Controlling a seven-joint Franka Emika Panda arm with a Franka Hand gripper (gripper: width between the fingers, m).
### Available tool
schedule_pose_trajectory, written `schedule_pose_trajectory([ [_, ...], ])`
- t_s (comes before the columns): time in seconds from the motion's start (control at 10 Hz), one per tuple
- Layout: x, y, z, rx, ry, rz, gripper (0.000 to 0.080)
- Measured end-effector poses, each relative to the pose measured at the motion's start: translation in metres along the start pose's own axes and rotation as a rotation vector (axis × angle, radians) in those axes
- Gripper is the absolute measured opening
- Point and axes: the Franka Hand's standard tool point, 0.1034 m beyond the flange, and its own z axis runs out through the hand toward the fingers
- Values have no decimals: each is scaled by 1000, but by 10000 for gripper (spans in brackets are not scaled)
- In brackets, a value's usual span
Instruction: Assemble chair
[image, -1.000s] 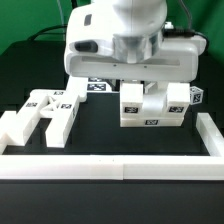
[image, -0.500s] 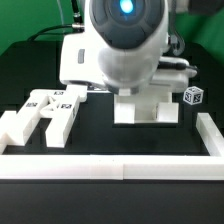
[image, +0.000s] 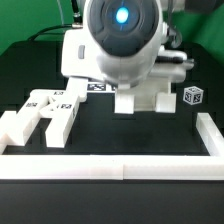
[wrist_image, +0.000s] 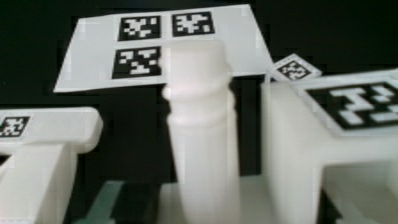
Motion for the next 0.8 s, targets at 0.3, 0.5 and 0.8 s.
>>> schedule_pose_trajectory([
  [0.3,2,-1,7,-1,-4,1,330],
  [0.5,12,3,12,-14,-61,16,330],
  [0.8,12,1,16,-4,-12,4,330],
])
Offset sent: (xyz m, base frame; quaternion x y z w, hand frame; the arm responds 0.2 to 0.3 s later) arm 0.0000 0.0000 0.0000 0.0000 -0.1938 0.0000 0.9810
